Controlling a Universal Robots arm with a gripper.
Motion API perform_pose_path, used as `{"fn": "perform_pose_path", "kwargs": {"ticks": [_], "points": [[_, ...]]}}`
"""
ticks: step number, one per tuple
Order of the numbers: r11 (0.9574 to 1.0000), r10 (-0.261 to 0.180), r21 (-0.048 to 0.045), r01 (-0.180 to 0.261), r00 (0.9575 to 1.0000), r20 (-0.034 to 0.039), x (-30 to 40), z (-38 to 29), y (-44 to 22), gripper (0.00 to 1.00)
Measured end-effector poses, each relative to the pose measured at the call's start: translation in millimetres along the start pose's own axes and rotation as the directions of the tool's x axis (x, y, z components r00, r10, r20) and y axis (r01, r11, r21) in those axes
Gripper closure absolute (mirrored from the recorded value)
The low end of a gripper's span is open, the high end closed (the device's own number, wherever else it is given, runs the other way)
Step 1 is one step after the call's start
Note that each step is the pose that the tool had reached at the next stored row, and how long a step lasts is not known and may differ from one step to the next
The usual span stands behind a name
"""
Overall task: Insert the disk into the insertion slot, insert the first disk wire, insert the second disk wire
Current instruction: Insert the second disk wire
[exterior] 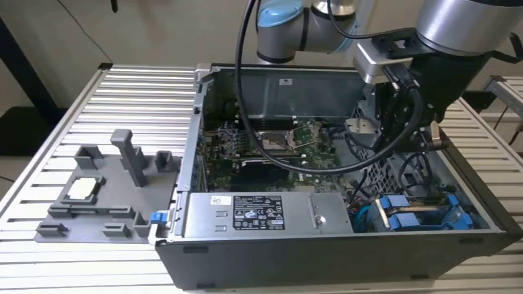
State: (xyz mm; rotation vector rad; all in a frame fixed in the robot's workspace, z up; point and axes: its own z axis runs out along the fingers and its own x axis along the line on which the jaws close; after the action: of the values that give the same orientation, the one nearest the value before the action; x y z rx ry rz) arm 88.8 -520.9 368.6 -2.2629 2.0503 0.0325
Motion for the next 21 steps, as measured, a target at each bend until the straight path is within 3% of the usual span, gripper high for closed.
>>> {"fn": "perform_pose_path", "kwargs": {"ticks": [12,21], "points": [[1.0,0.0,-0.0002,0.0,1.0,0.0001,0.2,0.0,0.2,0.84],[0.9997,0.002,-0.0231,-0.002,1.0,0.0022,15.9,0.3,-13.2,0.84]]}}
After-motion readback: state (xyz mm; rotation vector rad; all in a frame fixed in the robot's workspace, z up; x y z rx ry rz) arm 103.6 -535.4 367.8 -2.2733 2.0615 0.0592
